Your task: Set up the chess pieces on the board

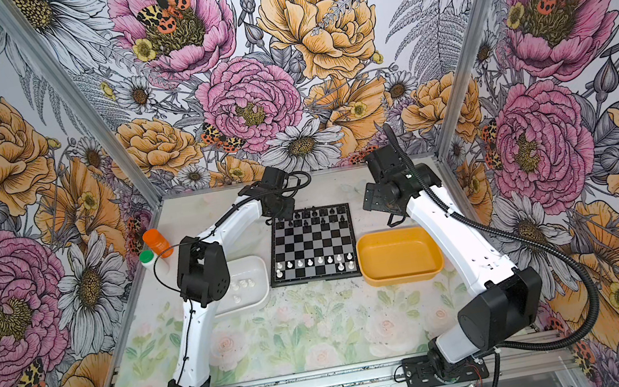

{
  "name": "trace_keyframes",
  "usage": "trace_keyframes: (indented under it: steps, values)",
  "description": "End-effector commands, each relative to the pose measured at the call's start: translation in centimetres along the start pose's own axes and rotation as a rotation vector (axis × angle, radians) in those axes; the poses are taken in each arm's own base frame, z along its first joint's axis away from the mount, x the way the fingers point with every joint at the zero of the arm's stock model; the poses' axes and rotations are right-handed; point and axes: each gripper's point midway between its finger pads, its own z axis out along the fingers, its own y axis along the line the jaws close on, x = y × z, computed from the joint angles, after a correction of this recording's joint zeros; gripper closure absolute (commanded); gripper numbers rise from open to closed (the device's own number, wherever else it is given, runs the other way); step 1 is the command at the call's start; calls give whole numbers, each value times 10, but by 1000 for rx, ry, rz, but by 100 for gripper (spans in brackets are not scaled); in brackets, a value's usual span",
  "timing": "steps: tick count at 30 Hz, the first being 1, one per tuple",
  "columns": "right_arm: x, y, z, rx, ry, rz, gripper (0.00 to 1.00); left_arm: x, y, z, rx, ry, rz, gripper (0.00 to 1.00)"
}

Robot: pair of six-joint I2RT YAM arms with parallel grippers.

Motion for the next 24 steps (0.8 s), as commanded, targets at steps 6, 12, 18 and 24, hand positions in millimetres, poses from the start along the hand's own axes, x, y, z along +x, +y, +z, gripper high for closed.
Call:
trace_keyframes:
  steps: [6, 12, 18, 24]
  values:
    - [-11, -1, -10, 18, -37, 2, 0, -46, -3, -31, 44, -164, -38, 99]
    - [-12, -2, -11, 24, -36, 1, 0, -43, -1, -28, 41, -155, -32, 99]
    - [-13, 1, -10, 24, -33, -6, 0, -40, 0, -25, 42, -149, -38, 99]
    - [-12, 2, -8, 26, -27, -11, 0, -33, 0, -21, 41, -135, -39, 99]
